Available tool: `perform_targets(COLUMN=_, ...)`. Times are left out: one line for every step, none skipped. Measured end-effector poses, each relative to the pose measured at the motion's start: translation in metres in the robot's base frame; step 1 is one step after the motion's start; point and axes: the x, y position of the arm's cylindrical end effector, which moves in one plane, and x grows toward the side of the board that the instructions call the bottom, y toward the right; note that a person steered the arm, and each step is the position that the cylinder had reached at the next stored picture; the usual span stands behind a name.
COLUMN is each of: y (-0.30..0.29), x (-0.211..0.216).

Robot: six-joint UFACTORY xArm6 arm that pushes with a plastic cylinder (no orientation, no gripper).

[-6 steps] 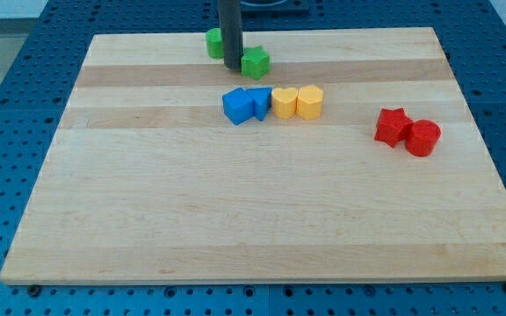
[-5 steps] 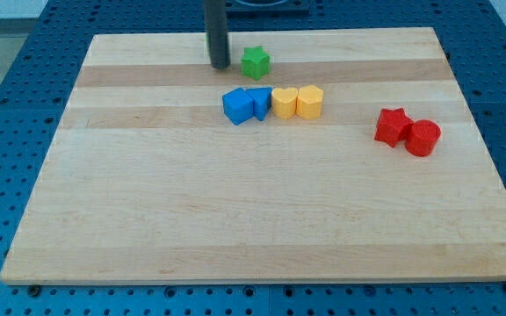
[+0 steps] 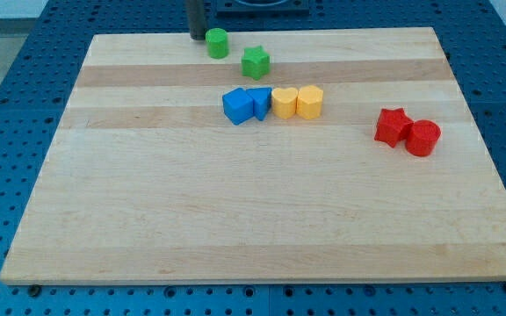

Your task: Bring the green circle at the left side of the green star

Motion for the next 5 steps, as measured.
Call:
perform_targets(y=0.015, x=0.0)
perform_targets(y=0.025, x=0.004)
perform_targets(y=0.026, x=0.016)
perform_targets(y=0.033, x=0.027)
perform_targets(y=0.037, x=0.028)
